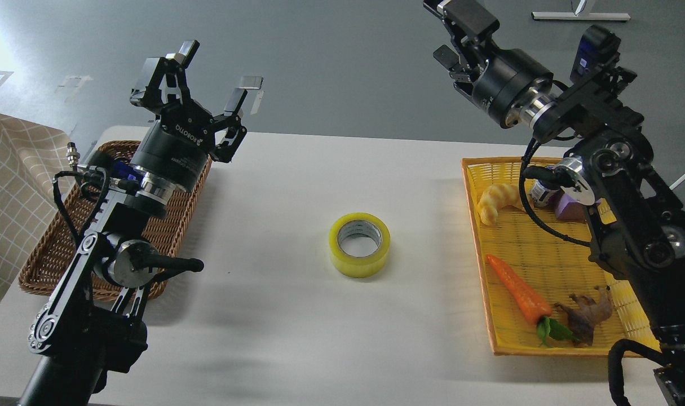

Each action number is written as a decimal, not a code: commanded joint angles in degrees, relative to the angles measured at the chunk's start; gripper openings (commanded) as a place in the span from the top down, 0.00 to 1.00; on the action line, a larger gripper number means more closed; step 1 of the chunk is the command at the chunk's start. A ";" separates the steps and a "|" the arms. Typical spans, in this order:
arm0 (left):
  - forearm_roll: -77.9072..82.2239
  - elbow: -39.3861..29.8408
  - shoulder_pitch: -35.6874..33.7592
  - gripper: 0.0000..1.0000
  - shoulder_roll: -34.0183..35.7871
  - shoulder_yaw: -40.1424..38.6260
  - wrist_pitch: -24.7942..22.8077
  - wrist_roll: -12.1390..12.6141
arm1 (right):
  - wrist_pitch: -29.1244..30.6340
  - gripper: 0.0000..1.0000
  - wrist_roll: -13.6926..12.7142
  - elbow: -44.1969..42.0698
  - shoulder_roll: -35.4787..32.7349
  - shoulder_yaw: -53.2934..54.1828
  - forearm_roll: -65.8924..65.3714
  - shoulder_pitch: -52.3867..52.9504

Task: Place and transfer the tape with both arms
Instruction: 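Withdraw the right gripper upward above the tray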

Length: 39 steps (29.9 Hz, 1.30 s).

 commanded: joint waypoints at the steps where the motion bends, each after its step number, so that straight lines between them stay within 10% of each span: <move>1: -0.05 0.08 0.71 0.02 -0.07 -0.06 -0.34 -0.09 | 3.04 0.00 3.41 0.88 -0.27 4.36 1.91 -3.76; 8: 0.04 0.25 0.80 0.02 -1.57 0.03 -0.34 -0.09 | 12.16 0.00 12.56 1.94 0.25 11.91 2.79 -8.69; 39: 0.13 1.66 -4.47 0.02 -2.89 3.81 5.20 -0.01 | 12.16 0.00 11.78 6.86 6.67 14.21 15.98 -18.98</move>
